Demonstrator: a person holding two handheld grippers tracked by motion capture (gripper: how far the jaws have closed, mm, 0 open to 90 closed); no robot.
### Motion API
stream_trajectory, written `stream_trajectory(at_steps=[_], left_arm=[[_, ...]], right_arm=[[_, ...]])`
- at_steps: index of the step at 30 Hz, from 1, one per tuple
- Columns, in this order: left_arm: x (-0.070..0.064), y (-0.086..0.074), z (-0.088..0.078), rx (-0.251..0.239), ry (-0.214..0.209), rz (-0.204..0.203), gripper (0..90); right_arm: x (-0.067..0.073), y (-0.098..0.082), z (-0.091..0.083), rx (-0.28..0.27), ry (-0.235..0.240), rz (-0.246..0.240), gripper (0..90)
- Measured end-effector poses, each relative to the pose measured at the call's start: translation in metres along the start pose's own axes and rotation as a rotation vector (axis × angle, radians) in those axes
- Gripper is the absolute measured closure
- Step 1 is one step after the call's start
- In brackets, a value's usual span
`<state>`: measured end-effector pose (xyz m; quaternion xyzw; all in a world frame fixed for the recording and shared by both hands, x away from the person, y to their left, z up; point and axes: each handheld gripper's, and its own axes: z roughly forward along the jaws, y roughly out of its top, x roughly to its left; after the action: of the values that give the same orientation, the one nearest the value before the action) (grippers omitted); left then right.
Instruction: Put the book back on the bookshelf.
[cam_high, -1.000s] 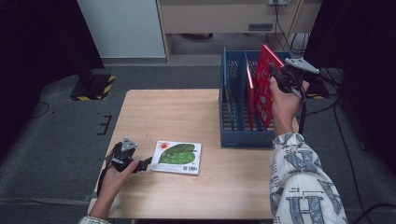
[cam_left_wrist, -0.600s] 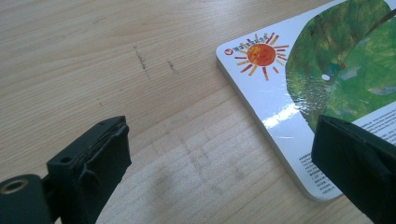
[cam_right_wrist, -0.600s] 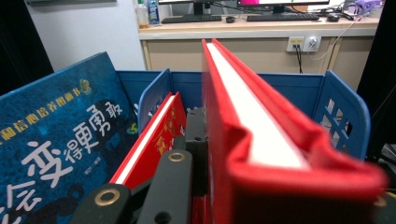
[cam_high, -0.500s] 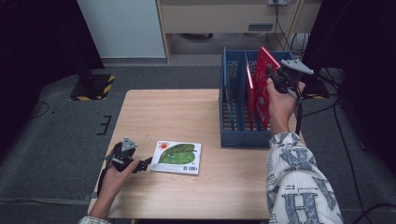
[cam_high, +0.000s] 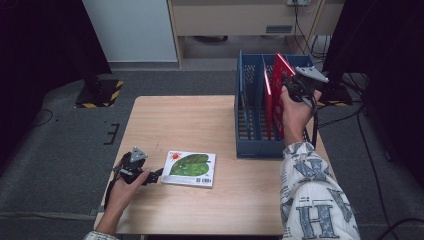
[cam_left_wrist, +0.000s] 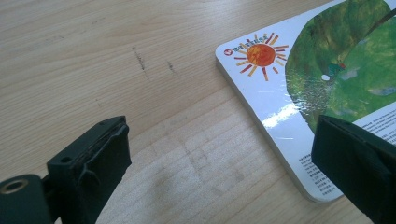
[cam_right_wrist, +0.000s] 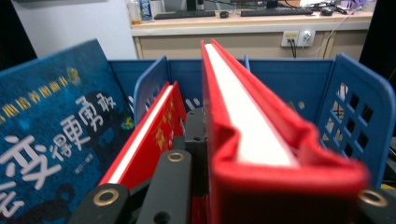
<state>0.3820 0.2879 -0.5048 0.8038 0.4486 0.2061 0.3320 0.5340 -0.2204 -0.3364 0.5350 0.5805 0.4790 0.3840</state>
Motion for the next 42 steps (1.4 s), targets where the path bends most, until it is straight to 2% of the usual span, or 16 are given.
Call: stream_trajectory(at_steps=[15,23,42], left_arm=[[0.000,0.000,0.000,0.001,-0.003,0.004,3.7],[-0.001,0.001,0.001,0.000,-0.002,0.007,3.7],[-0.002,0.001,0.000,0.006,0.002,0.016,3.7]], right_arm=[[-0.001,-0.020,0.007,0.031,-0.006,0.002,78.7],[-0.003,-0.031,0.008,0.067,-0.008,0.004,77.9],[-0.002,-0.029,-0.009,0.114,-0.006,-0.021,76.8]])
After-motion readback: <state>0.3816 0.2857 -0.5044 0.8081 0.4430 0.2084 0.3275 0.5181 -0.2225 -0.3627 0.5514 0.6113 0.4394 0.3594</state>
